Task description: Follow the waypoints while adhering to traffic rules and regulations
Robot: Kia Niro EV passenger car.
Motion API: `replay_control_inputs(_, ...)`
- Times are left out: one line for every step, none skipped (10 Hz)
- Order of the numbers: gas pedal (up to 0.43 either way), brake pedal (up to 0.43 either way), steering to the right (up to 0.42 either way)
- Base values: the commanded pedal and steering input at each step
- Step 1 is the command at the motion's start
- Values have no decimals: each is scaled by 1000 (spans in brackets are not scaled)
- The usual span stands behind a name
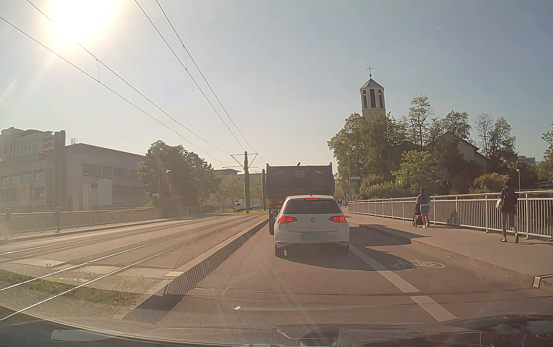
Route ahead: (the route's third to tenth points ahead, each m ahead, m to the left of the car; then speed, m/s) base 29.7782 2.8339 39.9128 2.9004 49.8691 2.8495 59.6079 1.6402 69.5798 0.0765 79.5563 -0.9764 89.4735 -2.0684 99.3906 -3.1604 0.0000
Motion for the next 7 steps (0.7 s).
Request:
replay_control_inputs(0,195,-24)
replay_control_inputs(0,195,-24)
replay_control_inputs(0,195,-24)
replay_control_inputs(0,195,-24)
replay_control_inputs(0,201,-24)
replay_control_inputs(0,201,-24)
replay_control_inputs(0,201,-24)
